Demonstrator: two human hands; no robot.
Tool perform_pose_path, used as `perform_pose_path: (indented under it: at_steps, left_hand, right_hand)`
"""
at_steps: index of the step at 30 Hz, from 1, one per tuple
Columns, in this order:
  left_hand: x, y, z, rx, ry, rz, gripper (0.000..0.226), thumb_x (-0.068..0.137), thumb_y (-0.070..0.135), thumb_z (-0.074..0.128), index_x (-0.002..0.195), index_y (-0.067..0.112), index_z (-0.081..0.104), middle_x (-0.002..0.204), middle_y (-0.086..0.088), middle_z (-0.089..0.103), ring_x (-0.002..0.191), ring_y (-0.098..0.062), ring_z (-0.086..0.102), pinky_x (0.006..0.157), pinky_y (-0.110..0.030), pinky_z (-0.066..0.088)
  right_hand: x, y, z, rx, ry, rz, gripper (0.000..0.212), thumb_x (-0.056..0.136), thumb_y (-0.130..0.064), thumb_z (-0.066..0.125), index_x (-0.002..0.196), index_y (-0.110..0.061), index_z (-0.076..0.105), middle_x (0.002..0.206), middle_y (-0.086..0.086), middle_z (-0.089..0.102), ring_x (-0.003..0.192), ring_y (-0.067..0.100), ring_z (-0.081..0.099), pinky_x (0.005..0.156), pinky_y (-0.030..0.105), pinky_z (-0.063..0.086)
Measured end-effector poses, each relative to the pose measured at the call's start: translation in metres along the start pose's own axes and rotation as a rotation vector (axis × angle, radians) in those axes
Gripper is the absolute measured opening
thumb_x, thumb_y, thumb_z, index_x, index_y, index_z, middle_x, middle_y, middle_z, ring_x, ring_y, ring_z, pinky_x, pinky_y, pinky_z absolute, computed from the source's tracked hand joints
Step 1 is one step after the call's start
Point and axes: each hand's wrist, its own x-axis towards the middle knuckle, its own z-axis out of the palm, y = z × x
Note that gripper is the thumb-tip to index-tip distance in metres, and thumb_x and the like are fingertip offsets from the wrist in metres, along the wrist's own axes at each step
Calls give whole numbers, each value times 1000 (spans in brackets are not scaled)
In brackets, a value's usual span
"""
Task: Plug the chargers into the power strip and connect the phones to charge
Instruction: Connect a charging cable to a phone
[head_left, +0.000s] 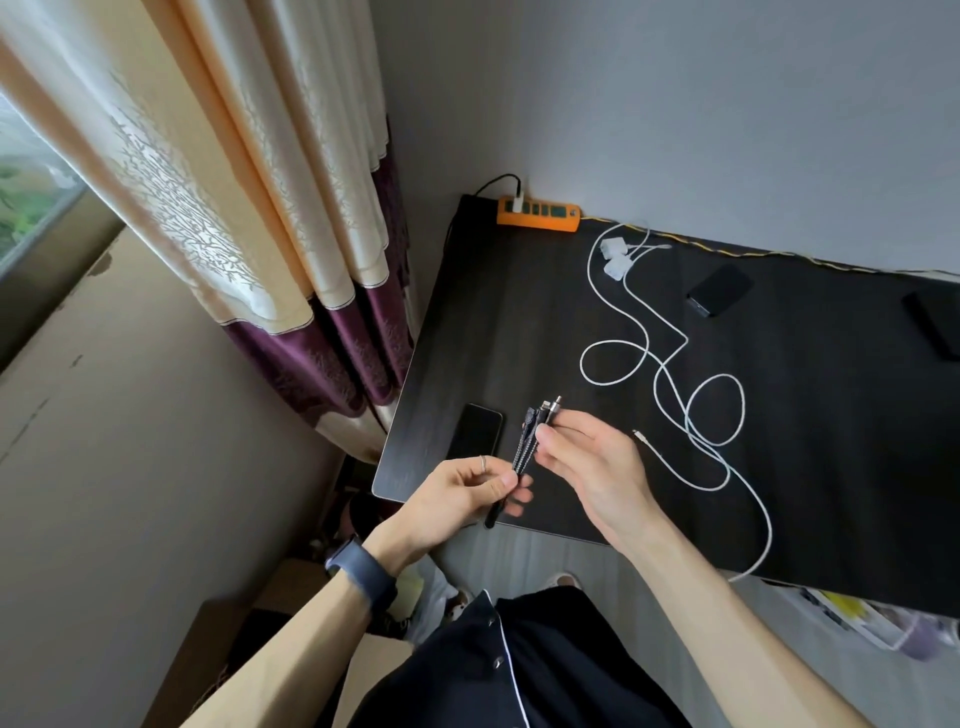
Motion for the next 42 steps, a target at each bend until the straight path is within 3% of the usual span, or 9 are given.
perform_pose_path:
  at_steps: [9,13,18,23,27,32,36,39,42]
  left_hand:
    - [3,-25,11,-36,50,-109,15,102,18,51,94,11,62,99,-16,74,90,-31,72,79,-31,56]
    - [4,-43,19,-28,121,-93,15,102,17,51,96,9,61,100,-20,73,85,-28,71,67,-26,53]
    - [14,-60,23,-9,157,-147,19,100,16,56,99,0,65,103,-25,72,84,-29,69,80,-43,38]
    - [23,-61,29,39,205,-156,28,99,22,59,105,-4,65,102,-18,74,86,-26,71,81,-47,40]
    - [31,-61,30,9,215,-144,29,93,30,63,102,4,69,99,-16,74,90,-29,70,93,-66,43]
    - [42,-61,32,-94,257,-241,18,98,18,57,97,4,68,97,-14,75,85,-27,72,82,-41,55]
    - [55,-66,33,-158,345,-430,22,101,29,51,99,10,63,102,-14,75,88,-33,73,92,-54,52]
    - [62,-73,27,142,326,-583,34,97,40,55,107,9,64,98,-7,75,82,-26,70,68,-28,53]
    - [74,-79,7,614,483,-533,44,88,47,65,113,11,63,107,-4,70,99,-22,66,79,-25,46]
  right_hand:
    - [6,33,4,-99,182,78,21,95,-20,66,114,-14,61,96,9,77,90,25,75,87,46,60]
    - [8,60,0,-234,327,45,39,96,-24,64,131,-34,49,120,-3,68,86,16,75,85,36,60]
    - [8,85,-11,-545,246,-47,42,93,-45,62,134,-38,57,153,-14,36,138,5,41,110,32,38]
    - [17,92,-23,-693,141,16,52,94,-48,61,144,-36,49,158,-8,30,144,9,29,117,29,27]
    - [25,97,-32,-798,31,12,35,95,-51,53,123,-35,68,153,-10,37,133,12,37,108,23,29]
    - [29,106,-32,-489,126,15,4,86,-40,70,83,-40,71,119,-20,60,98,16,69,88,35,57]
    - [35,111,-34,-444,97,116,13,96,-29,63,86,-37,63,123,-3,63,112,16,64,94,29,51]
    - [31,115,-40,-647,179,-126,11,97,-25,60,92,-18,67,137,-10,52,129,4,43,108,16,31]
    - [32,105,-52,-696,83,-154,17,101,-29,49,98,-17,61,104,-16,74,109,-7,58,93,6,37]
